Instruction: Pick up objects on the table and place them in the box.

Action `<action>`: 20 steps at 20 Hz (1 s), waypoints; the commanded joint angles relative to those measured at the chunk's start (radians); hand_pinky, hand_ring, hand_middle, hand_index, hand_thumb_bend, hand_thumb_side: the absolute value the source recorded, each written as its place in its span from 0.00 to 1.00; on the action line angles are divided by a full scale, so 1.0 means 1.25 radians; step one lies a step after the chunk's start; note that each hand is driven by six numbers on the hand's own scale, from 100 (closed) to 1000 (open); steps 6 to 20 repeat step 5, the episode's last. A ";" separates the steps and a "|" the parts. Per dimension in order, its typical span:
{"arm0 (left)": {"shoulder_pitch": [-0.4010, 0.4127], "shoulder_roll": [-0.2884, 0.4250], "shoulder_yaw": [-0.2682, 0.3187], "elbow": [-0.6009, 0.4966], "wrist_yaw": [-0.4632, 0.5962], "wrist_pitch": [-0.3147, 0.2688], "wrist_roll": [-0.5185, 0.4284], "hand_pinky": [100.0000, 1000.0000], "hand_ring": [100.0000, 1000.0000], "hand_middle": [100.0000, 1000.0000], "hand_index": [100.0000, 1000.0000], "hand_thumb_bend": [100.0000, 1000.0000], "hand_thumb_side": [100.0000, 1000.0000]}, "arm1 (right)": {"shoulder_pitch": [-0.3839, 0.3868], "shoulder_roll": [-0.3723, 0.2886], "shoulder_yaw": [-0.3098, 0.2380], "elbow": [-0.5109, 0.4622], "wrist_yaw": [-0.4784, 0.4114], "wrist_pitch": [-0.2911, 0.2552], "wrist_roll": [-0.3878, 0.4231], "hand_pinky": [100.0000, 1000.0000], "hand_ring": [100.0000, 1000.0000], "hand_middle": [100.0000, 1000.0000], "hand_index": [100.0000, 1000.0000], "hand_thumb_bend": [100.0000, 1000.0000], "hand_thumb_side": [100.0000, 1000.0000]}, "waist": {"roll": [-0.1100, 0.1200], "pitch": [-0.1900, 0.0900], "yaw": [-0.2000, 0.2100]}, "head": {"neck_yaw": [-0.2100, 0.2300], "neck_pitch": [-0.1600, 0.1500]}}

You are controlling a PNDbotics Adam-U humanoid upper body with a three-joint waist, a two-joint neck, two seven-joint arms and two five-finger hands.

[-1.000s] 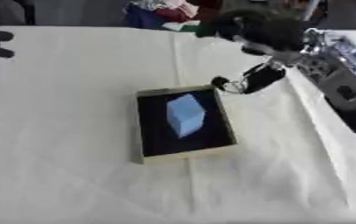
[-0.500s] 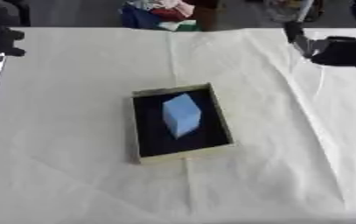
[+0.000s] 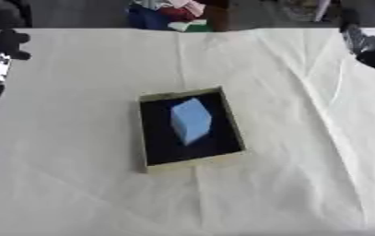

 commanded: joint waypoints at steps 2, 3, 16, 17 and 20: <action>-0.007 0.018 0.010 -0.010 -0.003 -0.001 0.004 0.66 0.75 0.75 0.88 0.27 0.77 | 0.001 -0.002 -0.015 -0.018 -0.003 -0.001 -0.026 0.78 0.81 0.77 0.90 0.16 0.34 | 0.002 -0.008 0.000 | 0.005 0.005; -0.006 0.018 0.010 -0.010 -0.003 -0.001 0.004 0.66 0.75 0.75 0.88 0.27 0.77 | 0.002 0.000 -0.016 -0.017 -0.002 -0.001 -0.028 0.77 0.80 0.76 0.89 0.20 0.31 | 0.002 -0.008 -0.001 | 0.005 0.006; -0.005 0.018 0.011 -0.009 -0.003 -0.001 0.005 0.66 0.75 0.75 0.88 0.27 0.77 | 0.020 0.017 -0.027 -0.016 0.012 0.004 -0.042 0.77 0.80 0.76 0.89 0.21 0.31 | 0.004 -0.006 -0.006 | 0.006 0.007; -0.005 0.018 0.011 -0.009 -0.003 -0.001 0.005 0.66 0.75 0.75 0.88 0.27 0.77 | 0.020 0.017 -0.027 -0.016 0.012 0.004 -0.042 0.77 0.80 0.76 0.89 0.21 0.31 | 0.004 -0.006 -0.006 | 0.006 0.007; -0.005 0.018 0.011 -0.009 -0.003 -0.001 0.005 0.66 0.75 0.75 0.88 0.27 0.77 | 0.020 0.017 -0.027 -0.016 0.012 0.004 -0.042 0.77 0.80 0.76 0.89 0.21 0.31 | 0.004 -0.006 -0.006 | 0.006 0.007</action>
